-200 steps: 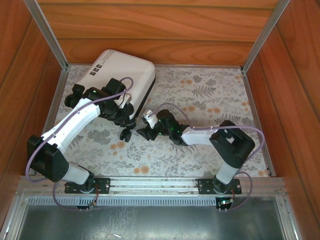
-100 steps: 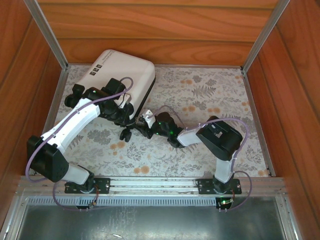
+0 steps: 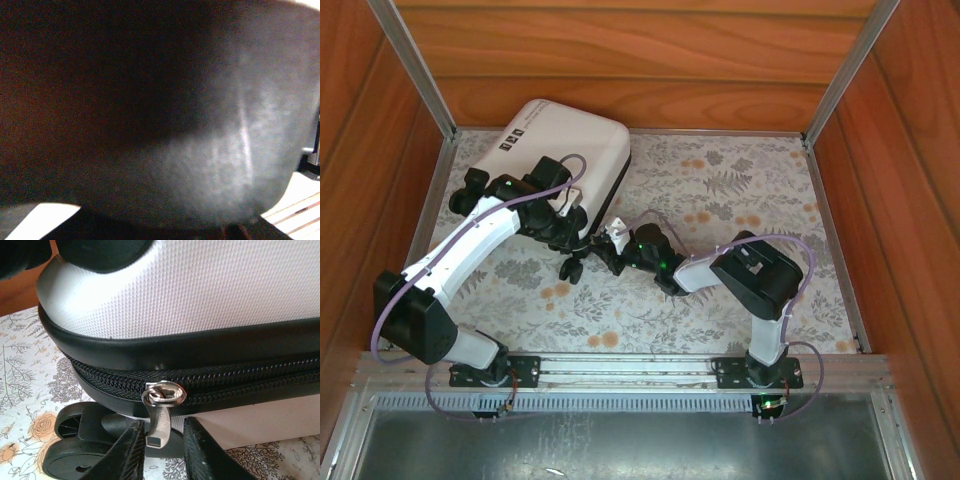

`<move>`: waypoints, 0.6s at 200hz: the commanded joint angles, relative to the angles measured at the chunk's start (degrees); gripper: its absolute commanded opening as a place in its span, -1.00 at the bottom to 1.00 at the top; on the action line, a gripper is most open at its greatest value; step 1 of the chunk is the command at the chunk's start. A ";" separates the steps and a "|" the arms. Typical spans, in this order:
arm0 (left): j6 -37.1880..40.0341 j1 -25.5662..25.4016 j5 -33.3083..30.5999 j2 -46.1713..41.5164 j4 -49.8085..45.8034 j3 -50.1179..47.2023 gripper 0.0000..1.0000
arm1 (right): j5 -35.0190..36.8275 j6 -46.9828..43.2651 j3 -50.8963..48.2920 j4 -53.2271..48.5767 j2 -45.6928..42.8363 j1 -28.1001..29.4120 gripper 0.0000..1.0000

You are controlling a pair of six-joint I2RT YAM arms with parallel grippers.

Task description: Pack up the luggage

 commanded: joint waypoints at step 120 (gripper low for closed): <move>-0.95 0.40 -3.11 -2.43 2.46 -0.72 -1.00 | -2.50 -0.26 -1.29 1.64 -4.91 0.22 -1.00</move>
